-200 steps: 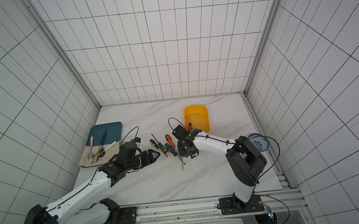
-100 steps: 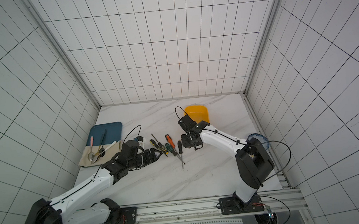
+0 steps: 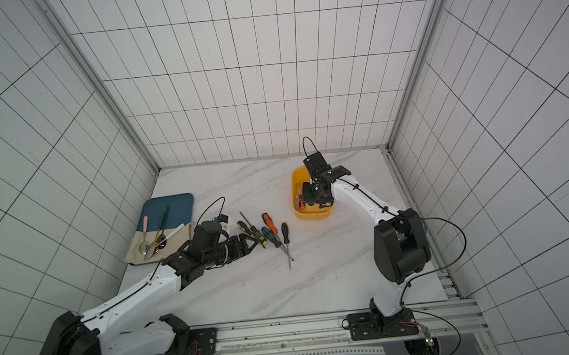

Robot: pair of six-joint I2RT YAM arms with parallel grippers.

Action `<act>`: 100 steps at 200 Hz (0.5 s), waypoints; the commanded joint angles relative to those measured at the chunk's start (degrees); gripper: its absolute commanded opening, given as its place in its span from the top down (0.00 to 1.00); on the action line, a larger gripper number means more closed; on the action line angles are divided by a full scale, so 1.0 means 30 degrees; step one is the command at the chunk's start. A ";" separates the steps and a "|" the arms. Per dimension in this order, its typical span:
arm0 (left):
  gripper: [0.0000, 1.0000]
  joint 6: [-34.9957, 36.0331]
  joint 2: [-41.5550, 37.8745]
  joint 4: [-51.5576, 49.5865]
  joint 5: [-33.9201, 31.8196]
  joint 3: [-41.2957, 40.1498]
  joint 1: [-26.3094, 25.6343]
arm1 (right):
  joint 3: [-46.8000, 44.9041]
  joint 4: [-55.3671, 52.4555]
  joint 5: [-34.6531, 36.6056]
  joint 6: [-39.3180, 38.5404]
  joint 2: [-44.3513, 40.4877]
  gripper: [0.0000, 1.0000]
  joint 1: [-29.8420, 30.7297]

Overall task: Put the screwdriver on the desktop into the storage box
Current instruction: Place the screwdriver in the storage box.

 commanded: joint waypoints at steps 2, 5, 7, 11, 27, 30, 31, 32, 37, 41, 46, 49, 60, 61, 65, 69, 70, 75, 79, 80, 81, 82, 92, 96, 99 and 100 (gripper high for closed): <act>0.24 0.0358 -0.0241 0.0076 -0.0139 0.0243 -0.0062 | 0.1597 -0.1011 -0.0188 -0.0536 0.1373 0.80 -0.0668; 0.24 0.0361 -0.0290 0.0032 -0.0169 0.0225 -0.0064 | 0.1726 -0.1028 -0.0179 -0.0560 0.1530 0.79 -0.0735; 0.24 0.0384 -0.0292 0.0000 -0.0186 0.0221 -0.0051 | 0.1816 -0.1018 -0.0185 -0.0573 0.1620 0.80 -0.0769; 0.24 0.0391 -0.0345 -0.0034 -0.0221 0.0196 -0.0058 | 0.2036 -0.1083 -0.0186 -0.0632 0.1827 0.79 -0.0829; 0.24 0.0449 -0.0460 -0.0209 -0.0335 0.0137 -0.0076 | 0.2935 -0.1348 -0.0244 -0.0756 0.2699 0.79 -0.1020; 0.24 0.0464 -0.0467 -0.0224 -0.0329 0.0124 -0.0058 | 0.3095 -0.1392 -0.0260 -0.0770 0.2878 0.79 -0.1039; 0.24 0.0472 -0.0468 -0.0225 -0.0339 0.0123 -0.0067 | 0.3144 -0.1404 -0.0252 -0.0771 0.2948 0.79 -0.1046; 0.24 0.0461 -0.0483 -0.0225 -0.0344 0.0138 -0.0072 | 0.3198 -0.1409 -0.0249 -0.0787 0.2982 0.79 -0.1050; 0.24 0.0475 -0.0497 -0.0280 -0.0386 0.0128 -0.0064 | 0.3411 -0.1468 -0.0245 -0.0800 0.3232 0.79 -0.1096; 0.24 0.0504 -0.0538 -0.0310 -0.0378 0.0125 -0.0052 | 0.3600 -0.1521 -0.0272 -0.0813 0.3435 0.79 -0.1111; 0.24 0.0508 -0.0553 -0.0339 -0.0413 0.0155 -0.0057 | 0.3751 -0.1560 -0.0317 -0.0845 0.3671 0.79 -0.1141; 0.24 0.0508 -0.0563 -0.0357 -0.0423 0.0170 -0.0052 | 0.3885 -0.1583 -0.0335 -0.0851 0.3824 0.79 -0.1163; 0.24 0.0552 -0.0578 -0.0402 -0.0471 0.0172 -0.0051 | 0.4195 -0.1656 -0.0470 -0.0860 0.4299 0.79 -0.1171; 0.24 0.0545 -0.0596 -0.0402 -0.0483 0.0162 -0.0049 | 0.4249 -0.1653 -0.0474 -0.0860 0.4361 0.79 -0.1171; 0.24 0.0565 -0.0601 -0.0424 -0.0498 0.0165 -0.0047 | 0.4339 -0.1675 -0.0552 -0.0860 0.4491 0.79 -0.1171; 0.24 0.0567 -0.0561 -0.0431 -0.0510 0.0175 -0.0047 | 0.4422 -0.1677 -0.0614 -0.0860 0.4651 0.79 -0.1167; 0.24 0.0567 -0.0573 -0.0431 -0.0517 0.0178 -0.0047 | 0.4422 -0.1678 -0.0635 -0.0860 0.4698 0.79 -0.1170; 0.24 0.0567 -0.0571 -0.0459 -0.0524 0.0184 -0.0046 | 0.4477 -0.1657 -0.0719 -0.0860 0.4873 0.79 -0.1171; 0.24 0.0567 -0.0566 -0.0482 -0.0526 0.0181 -0.0045 | 0.4560 -0.1654 -0.0791 -0.0860 0.5019 0.79 -0.1171; 0.24 0.0567 -0.0561 -0.0486 -0.0525 0.0181 -0.0046 | 0.4580 -0.1666 -0.0811 -0.0860 0.5043 0.79 -0.1171; 0.24 0.0567 -0.0559 -0.0488 -0.0525 0.0196 -0.0047 | 0.4589 -0.1658 -0.0821 -0.0875 0.5100 0.79 -0.1171; 0.24 0.0567 -0.0557 -0.0489 -0.0525 0.0203 -0.0047 | 0.4609 -0.1639 -0.0841 -0.0882 0.5142 0.79 -0.1171; 0.24 0.0591 -0.0534 -0.0534 -0.0524 0.0236 -0.0047 | 0.4712 -0.1642 -0.0915 -0.0890 0.5441 0.79 -0.1171; 0.24 0.0596 -0.0535 -0.0547 -0.0519 0.0239 -0.0047 | 0.4716 -0.1649 -0.0919 -0.0886 0.5565 0.79 -0.1171; 0.24 0.0596 -0.0528 -0.0548 -0.0524 0.0262 -0.0047 | 0.4760 -0.1584 -0.0919 -0.0889 0.5654 0.79 -0.1171; 0.24 0.0596 -0.0527 -0.0548 -0.0524 0.0251 -0.0047 | 0.4753 -0.1573 -0.0919 -0.0890 0.5683 0.79 -0.1171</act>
